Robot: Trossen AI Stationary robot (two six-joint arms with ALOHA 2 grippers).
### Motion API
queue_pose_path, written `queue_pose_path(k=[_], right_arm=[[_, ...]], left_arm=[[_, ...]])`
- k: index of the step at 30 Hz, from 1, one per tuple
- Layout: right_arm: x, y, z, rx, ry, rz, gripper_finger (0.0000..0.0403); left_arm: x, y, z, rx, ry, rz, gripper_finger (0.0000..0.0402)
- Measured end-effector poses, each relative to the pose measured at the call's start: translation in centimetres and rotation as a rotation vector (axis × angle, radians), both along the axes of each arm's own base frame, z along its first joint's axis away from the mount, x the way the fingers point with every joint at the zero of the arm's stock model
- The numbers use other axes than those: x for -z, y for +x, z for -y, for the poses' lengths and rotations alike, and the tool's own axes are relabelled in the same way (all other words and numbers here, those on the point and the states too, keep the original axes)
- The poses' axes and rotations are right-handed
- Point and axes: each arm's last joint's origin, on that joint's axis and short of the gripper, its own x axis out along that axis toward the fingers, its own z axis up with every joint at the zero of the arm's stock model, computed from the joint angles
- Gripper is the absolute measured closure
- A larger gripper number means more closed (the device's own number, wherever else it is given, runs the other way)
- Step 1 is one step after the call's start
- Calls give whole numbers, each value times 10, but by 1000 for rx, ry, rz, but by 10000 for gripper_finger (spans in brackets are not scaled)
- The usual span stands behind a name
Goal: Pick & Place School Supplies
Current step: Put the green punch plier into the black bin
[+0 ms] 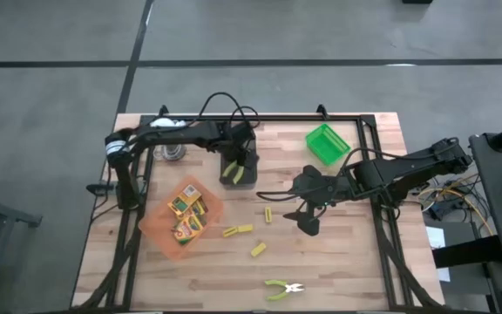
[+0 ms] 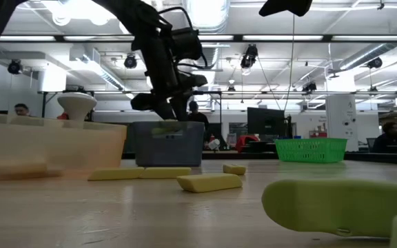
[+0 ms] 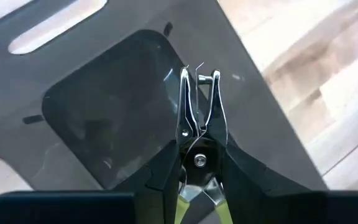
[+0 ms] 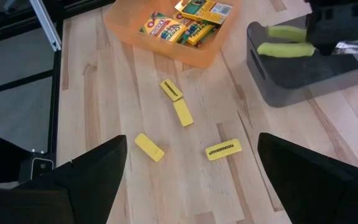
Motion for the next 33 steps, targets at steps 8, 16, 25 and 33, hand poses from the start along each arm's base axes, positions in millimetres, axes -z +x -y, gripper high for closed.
queue_pose_path(k=[8, 16, 25, 33], right_arm=[[0, 0, 0, 0, 0, 0, 48], [0, 0, 0, 0, 0, 0, 48], [0, 0, 0, 0, 0, 0, 48], [0, 0, 0, 0, 0, 0, 48]], left_arm=[[19, 5, -6, -7, -5, -49, 298], [44, 13, -8, -6, -25, -102, 296], [61, 16, -9, -3, -48, -144, 264], [61, 16, -9, 54, -32, -150, 253]])
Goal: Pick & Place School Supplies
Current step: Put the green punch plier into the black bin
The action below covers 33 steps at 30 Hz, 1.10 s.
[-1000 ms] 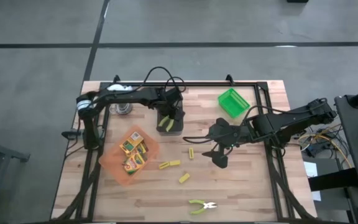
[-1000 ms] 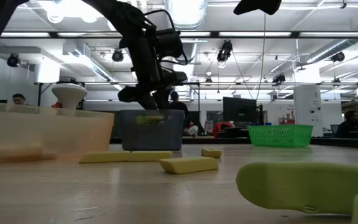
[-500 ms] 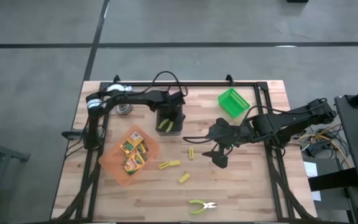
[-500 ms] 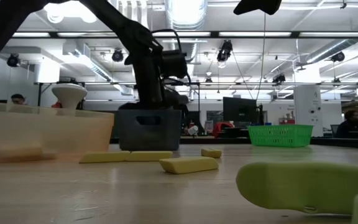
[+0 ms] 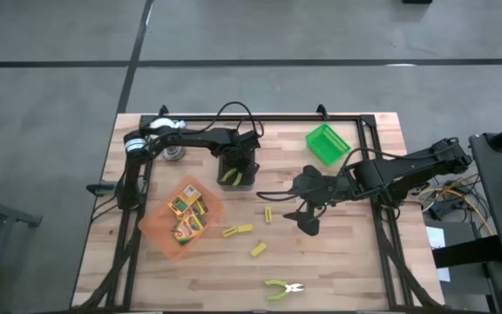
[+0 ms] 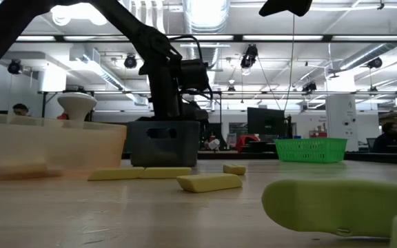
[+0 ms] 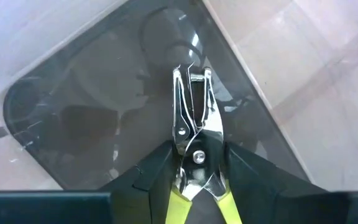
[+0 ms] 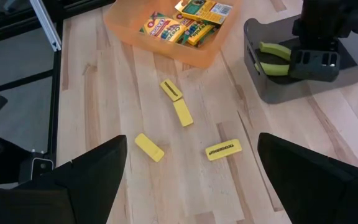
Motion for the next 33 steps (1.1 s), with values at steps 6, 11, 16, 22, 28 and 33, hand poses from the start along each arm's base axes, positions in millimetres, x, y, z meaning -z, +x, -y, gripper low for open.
queue_pose_path(k=[6, 11, 16, 22, 28, 33], right_arm=[[0, 0, 0, 0, 0, 0, 48], [0, 0, 0, 0, 0, 0, 48], [0, 0, 0, 0, 0, 0, 48], [0, 0, 0, 0, 0, 0, 48], [0, 0, 0, 0, 0, 0, 48], [0, 0, 0, 1, 0, 0, 48]], left_arm=[[0, 0, 1, 46, -30, 12, 239], [-1, 0, 2, 54, -42, 15, 223], [-2, 0, 2, 60, -43, 10, 199], [-2, -2, 2, 83, -42, -6, 160], [-2, -1, 3, 86, -41, -4, 124], [-2, -2, 3, 88, -39, -3, 98]])
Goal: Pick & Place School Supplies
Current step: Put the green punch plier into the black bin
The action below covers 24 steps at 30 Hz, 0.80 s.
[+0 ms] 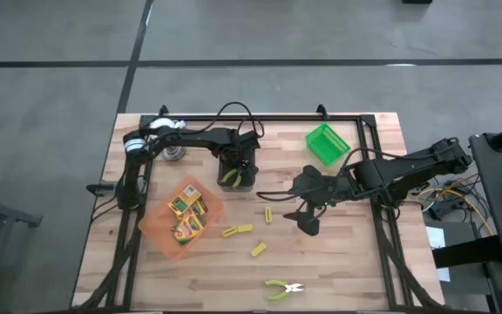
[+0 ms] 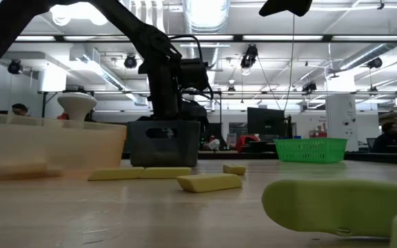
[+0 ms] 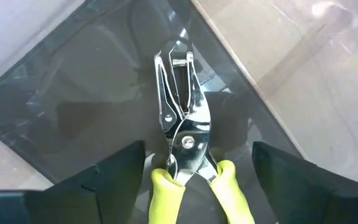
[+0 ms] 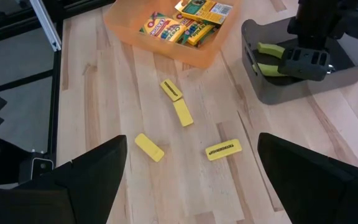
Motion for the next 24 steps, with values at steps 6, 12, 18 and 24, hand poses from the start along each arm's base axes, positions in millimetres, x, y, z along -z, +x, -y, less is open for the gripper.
queue_pose_path(k=[6, 12, 18, 24], right_arm=[[0, 0, 0, 0, 0, 0, 48], [0, 0, 0, 0, 0, 0, 48], [0, 0, 0, 0, 0, 0, 48], [0, 0, 0, 0, 0, 0, 48]], left_arm=[[-1, 0, 0, 0, 2, 1, 81], [-10, 1, -1, -14, 1, -17, 84], [-27, 4, -3, -15, 22, -36, 85], [-49, 7, -5, -22, 53, -43, 85]])
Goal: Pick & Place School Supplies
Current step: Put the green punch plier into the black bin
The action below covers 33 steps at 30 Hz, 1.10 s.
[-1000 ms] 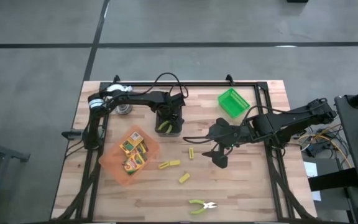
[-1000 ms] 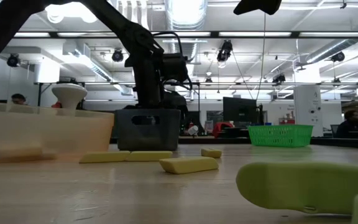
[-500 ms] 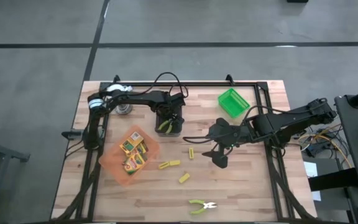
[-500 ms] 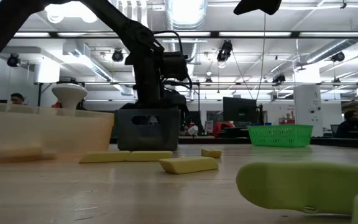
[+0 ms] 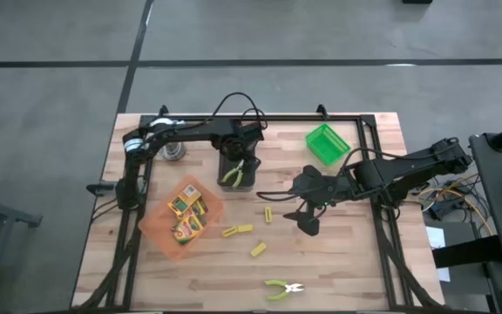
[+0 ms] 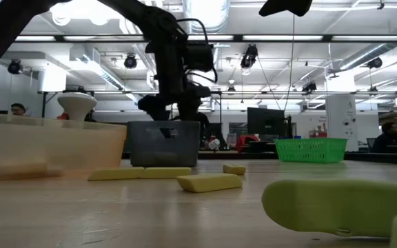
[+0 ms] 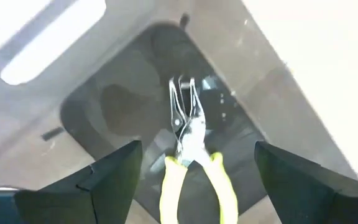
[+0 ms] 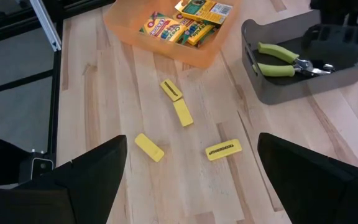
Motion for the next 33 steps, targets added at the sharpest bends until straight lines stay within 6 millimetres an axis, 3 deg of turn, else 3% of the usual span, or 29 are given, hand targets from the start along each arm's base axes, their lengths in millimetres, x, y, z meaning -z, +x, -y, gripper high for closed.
queue_pose_path(k=[8, 15, 25, 33], right_arm=[[0, 0, 0, -1, 0, 0, 48], [0, 0, 0, 0, 0, 0, 48], [0, 0, 0, 0, 0, 1, 48], [0, 0, 0, 0, 0, 0, 48]], left_arm=[[-36, 4, -1, 3, 57, 78, 85], [-70, -5, 9, 84, 189, 122, 85], [-120, -22, 56, 254, 413, 184, 86], [-141, -29, 97, 353, 530, 256, 85]])
